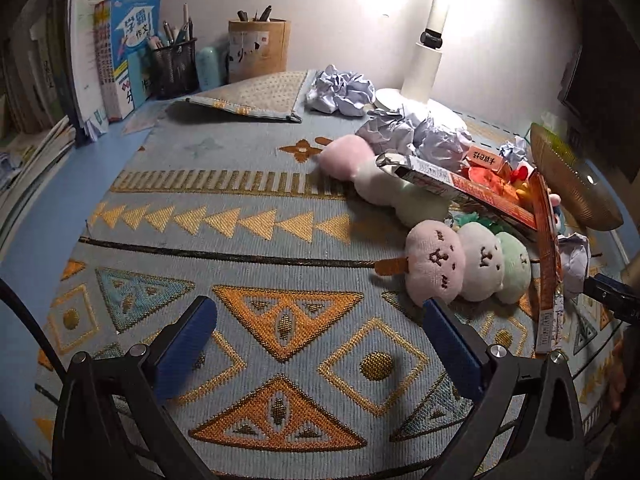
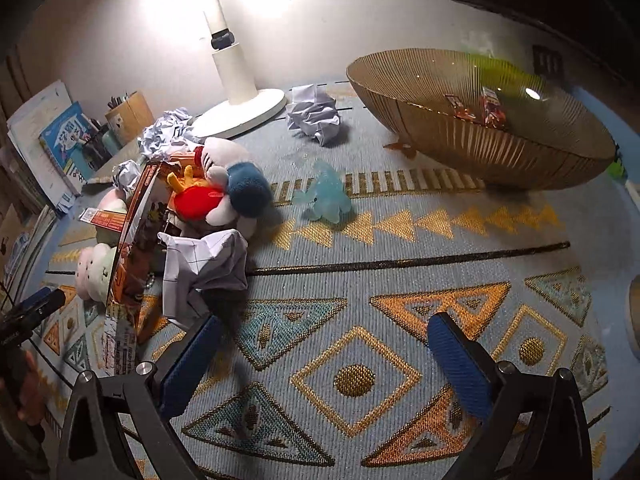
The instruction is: Organize objects
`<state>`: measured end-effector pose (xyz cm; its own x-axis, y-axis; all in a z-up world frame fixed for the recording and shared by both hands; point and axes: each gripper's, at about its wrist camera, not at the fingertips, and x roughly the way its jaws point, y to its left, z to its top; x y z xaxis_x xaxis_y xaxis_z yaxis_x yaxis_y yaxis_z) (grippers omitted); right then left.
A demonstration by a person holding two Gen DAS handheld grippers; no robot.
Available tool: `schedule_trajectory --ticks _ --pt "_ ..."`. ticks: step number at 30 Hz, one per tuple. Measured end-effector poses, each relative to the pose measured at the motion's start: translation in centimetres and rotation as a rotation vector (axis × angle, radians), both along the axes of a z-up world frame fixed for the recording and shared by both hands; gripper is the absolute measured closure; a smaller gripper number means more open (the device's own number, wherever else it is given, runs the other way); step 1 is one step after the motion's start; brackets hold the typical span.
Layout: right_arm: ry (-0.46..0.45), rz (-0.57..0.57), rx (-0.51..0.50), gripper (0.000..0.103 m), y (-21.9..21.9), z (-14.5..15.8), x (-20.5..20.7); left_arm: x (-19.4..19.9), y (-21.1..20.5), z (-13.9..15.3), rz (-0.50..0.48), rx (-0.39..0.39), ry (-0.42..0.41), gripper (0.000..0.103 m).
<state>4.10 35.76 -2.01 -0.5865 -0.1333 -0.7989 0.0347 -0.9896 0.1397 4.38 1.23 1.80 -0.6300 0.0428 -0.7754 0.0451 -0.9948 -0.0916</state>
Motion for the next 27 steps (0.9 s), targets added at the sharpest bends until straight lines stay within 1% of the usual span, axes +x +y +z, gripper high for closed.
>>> schedule_trajectory --ticks 2,5,7,9,10,12,15,27 --pt "-0.014 0.000 0.056 0.000 -0.6 -0.4 -0.3 -0.2 0.2 -0.4 -0.005 -0.011 -0.033 0.001" --pt "-0.035 0.011 0.144 0.000 -1.6 -0.6 -0.6 0.1 0.3 -0.4 -0.012 -0.011 -0.028 0.001" --pt "-0.033 0.013 0.140 0.000 -1.5 -0.5 -0.6 -0.3 0.4 -0.7 -0.004 -0.023 -0.052 0.001" --pt "-0.032 0.009 0.137 0.000 -1.4 -0.4 -0.7 -0.6 1.2 -1.0 -0.002 -0.089 -0.067 0.000" --pt "-0.032 0.008 0.141 0.000 -1.5 -0.4 -0.7 -0.6 1.6 -1.0 -0.003 -0.111 -0.058 0.000" --pt "-0.031 0.008 0.140 0.000 -1.5 -0.5 -0.8 -0.5 1.9 -0.9 -0.005 -0.129 -0.051 0.000" --pt "-0.030 0.006 0.141 0.000 -1.7 -0.5 -0.7 -0.5 1.4 -1.0 0.000 -0.093 -0.062 0.000" --pt "-0.029 0.012 0.141 0.000 -1.6 -0.5 -0.8 -0.5 1.4 -1.0 0.000 -0.097 -0.060 0.000"
